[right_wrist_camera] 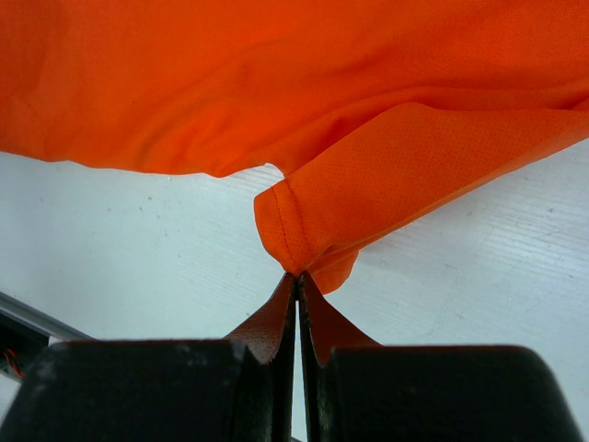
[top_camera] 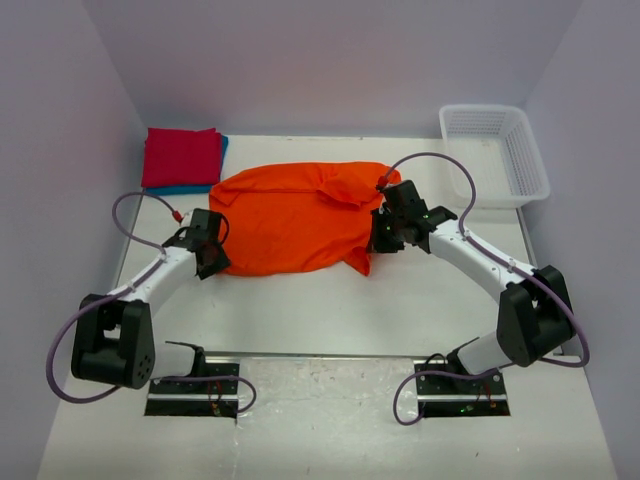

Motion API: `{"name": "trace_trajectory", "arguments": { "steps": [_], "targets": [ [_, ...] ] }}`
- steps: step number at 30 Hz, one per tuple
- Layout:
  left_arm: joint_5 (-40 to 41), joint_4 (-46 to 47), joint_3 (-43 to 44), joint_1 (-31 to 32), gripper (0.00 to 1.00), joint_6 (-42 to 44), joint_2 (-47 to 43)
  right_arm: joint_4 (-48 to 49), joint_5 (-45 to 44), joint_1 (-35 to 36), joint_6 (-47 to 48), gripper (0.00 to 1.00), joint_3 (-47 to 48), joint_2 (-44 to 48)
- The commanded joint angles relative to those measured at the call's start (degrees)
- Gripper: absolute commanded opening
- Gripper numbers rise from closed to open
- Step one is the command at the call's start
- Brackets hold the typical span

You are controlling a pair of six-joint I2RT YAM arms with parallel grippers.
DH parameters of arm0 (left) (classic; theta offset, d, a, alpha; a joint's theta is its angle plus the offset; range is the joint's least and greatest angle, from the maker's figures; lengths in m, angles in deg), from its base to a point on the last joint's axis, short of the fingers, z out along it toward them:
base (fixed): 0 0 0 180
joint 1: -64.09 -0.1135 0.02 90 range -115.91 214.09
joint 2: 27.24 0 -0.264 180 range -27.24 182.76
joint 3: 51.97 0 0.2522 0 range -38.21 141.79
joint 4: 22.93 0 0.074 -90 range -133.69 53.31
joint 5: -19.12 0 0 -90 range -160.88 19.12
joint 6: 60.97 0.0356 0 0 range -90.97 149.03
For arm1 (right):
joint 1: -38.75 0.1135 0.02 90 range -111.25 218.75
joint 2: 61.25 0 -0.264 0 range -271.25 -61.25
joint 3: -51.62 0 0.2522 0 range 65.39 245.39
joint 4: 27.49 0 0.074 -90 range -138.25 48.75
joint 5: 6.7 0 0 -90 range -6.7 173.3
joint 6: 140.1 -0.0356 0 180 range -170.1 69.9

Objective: Fold and stack the t-shirts
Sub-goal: Flatten out the tshirt

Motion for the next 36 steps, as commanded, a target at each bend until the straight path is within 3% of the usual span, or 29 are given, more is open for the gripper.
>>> {"name": "trace_trajectory", "arguments": {
  "steps": [1,26,28,34,36],
  "targets": [
    [0.6,-1.7,0.0,-0.5,0.41,-1.4,-3.1,1.4,1.2,0.3,0.8,0.0,0.7,0.7],
    [3.4,4.6,-1.5,-0.8,0.44,-2.4,9.9,1.9,2.6,0.3,1.0,0.0,-0.7,2.5],
    [3.3,5.7,-2.1,-1.1,0.41,-2.5,10.7,1.9,2.6,0.3,1.0,0.0,-0.6,2.6],
    [2.0,7.1,-2.2,-1.5,0.19,-2.1,11.7,1.5,2.0,0.4,1.0,0.0,-0.5,2.9],
    [1.8,7.3,-2.1,-1.8,0.03,-1.5,11.3,1.3,1.5,0.3,1.0,0.0,-0.3,2.9]
  ]
}}
